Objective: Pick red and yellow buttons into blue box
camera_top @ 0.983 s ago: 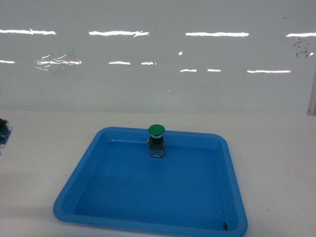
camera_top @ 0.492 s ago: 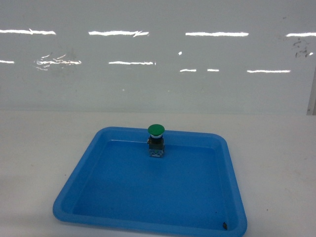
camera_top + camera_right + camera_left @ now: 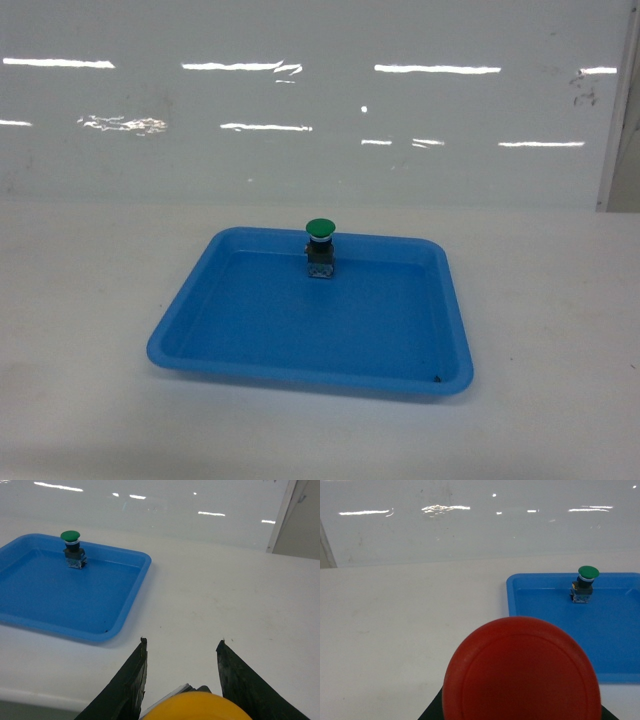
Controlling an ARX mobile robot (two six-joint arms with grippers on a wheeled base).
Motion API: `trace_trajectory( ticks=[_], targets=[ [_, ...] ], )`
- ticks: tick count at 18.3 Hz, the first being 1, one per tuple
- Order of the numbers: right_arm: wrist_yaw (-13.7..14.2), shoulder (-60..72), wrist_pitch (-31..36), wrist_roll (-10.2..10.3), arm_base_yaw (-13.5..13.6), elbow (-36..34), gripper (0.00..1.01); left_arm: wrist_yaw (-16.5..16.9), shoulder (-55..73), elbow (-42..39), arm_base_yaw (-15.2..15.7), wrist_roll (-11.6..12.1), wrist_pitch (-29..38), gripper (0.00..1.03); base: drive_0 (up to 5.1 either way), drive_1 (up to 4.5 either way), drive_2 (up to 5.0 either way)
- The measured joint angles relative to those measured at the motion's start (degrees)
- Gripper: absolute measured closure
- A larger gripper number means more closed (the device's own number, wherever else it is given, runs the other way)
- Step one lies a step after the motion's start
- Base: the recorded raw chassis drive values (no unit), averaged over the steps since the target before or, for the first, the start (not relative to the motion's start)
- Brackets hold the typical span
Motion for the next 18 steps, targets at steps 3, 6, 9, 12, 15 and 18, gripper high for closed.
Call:
trace_trajectory(
  ticks=[3,6,9,12,15,18],
  targets=[
    [0.0,-0.02,-0.04,0.0,0.02,0.0,0.64,0.0,0.0,0.0,0.26,0.0,0.0,0.79,3.0,-4.98,2.0],
    [0.02,-0.02,-0.02,0.0,0.0,0.0,0.64,0.0,-0.07,0.0,0.2,0.0,0.0,0.79,4.5,-4.18,0.0],
    [0.0,-0.02,0.0,0.0,0.02,0.0,0.64,0.02,-0.09,0.0,0.2,0.0,0.07,0.79,4.7,-3.92,-0.1],
    [0.02,0.0,-0.04,0.0,0.0,0.0,0.64,0.0,-0.09,0.0,0.2,0.0,0.0,0.79,4.6,-3.89,-0.7],
    [0.02,-0.02,0.0,0.0,0.0,0.0,0.64,0.0,-0.11,0.0,0.2,0.0,0.0,0.79,4.8,-3.53,-1.2],
    [0.0,-0.07,0.0,0.0,0.02,0.0,0.64,0.0,-0.11,0.0,0.2,0.0,0.02,0.79,5.0,-2.48,-2.5]
  ],
)
